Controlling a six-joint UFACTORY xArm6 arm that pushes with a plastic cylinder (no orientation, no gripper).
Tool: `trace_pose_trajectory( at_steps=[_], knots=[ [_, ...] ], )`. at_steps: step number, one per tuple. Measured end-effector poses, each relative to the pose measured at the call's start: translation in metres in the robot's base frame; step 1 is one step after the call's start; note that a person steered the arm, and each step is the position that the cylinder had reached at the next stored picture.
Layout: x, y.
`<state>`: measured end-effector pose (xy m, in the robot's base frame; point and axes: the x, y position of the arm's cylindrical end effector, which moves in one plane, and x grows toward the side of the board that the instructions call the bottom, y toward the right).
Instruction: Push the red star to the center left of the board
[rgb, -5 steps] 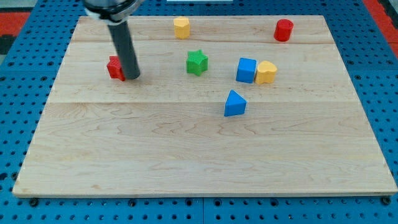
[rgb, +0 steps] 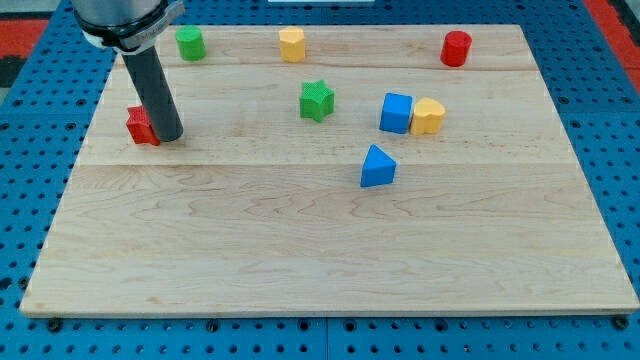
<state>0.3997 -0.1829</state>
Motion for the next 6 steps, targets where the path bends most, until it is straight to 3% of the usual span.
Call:
trace_pose_trajectory(
  at_steps=[5, 6],
  knots=[
    [-0.046, 0.016],
    [-0.087, 0.068]
  ],
)
